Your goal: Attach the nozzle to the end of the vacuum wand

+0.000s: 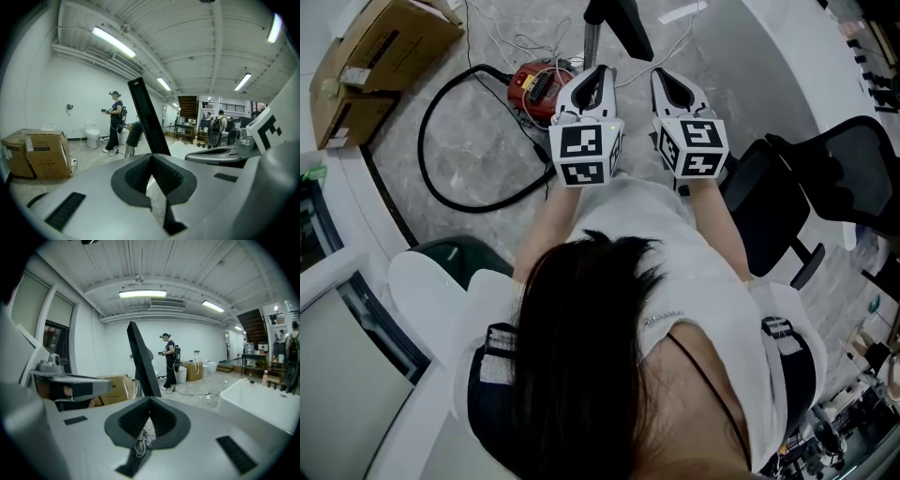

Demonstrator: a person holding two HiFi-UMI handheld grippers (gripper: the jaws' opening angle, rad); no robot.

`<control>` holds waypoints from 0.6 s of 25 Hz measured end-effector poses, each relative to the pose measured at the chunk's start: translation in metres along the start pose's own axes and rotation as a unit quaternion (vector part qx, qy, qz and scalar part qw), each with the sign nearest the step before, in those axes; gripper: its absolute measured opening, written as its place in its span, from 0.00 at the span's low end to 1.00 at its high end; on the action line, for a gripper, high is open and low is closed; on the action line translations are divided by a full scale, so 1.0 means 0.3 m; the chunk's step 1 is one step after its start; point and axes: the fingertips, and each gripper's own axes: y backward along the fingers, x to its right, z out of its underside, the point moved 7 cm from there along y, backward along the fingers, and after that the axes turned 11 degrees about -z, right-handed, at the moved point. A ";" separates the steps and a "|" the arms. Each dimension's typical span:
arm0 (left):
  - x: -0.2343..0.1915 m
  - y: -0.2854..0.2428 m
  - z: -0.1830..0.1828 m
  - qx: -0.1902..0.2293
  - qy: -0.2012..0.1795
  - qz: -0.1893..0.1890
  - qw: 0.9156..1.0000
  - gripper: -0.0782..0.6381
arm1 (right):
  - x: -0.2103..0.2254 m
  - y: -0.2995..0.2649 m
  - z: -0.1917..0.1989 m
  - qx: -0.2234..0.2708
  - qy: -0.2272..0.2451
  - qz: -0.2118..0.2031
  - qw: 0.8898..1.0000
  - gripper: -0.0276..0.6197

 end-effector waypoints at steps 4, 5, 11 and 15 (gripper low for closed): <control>-0.005 0.013 0.007 -0.004 -0.002 -0.014 1.000 0.11 | -0.014 0.004 -0.002 0.005 -0.004 -0.003 1.000 0.07; -0.008 0.017 0.006 -0.002 -0.002 -0.015 1.000 0.11 | -0.019 0.004 -0.003 0.005 -0.002 -0.004 1.000 0.07; 0.002 0.040 0.012 0.002 -0.011 -0.019 1.000 0.11 | -0.051 0.003 0.005 0.002 0.002 -0.012 1.000 0.07; -0.001 0.048 0.018 0.001 -0.016 -0.026 1.000 0.11 | -0.070 -0.001 0.003 0.004 0.006 -0.018 1.000 0.07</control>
